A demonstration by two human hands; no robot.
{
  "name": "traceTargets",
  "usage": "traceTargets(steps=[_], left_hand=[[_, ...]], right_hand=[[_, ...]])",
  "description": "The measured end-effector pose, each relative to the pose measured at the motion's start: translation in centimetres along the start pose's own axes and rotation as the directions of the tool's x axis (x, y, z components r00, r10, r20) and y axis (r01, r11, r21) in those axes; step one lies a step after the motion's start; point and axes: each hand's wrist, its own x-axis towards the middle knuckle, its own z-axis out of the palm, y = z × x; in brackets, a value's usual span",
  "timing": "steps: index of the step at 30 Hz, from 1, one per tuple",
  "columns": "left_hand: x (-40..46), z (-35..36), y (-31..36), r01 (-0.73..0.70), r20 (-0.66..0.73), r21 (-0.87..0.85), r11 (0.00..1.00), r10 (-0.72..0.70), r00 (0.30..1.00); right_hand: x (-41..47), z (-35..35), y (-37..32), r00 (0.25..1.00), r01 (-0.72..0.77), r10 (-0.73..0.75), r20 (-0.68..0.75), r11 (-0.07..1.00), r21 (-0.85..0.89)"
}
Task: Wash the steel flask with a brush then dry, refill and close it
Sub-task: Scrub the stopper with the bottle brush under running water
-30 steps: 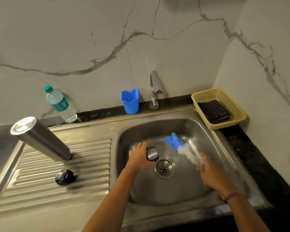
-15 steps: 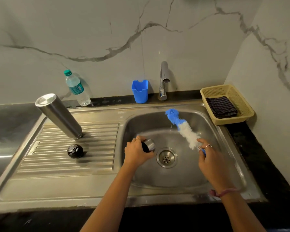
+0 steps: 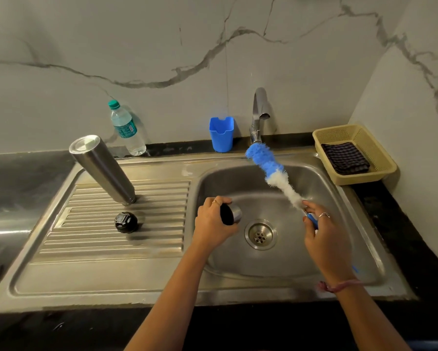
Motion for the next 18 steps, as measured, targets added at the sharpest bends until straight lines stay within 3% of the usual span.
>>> traceTargets(steps=[8,13,18], left_hand=[[0.6,-2.5,-0.9,-0.078,-0.014,-0.12,0.99,0.077,0.997],[0.6,-2.8,-2.6,-0.041,0.053,-0.07,0.997,0.045,0.998],[-0.3,-2.9,-4.1,-0.016,0.087,-0.138,0.99,0.028,0.996]], right_hand=[[-0.4,1.9,-3.6,0.991,-0.008,0.029,-0.132,0.987,0.158],[-1.5,4.2,-3.8,0.99,-0.133,0.14,-0.025,0.971,0.201],[-3.0,5.6,-5.1,0.974,-0.22,0.226,-0.005,0.953,0.208]])
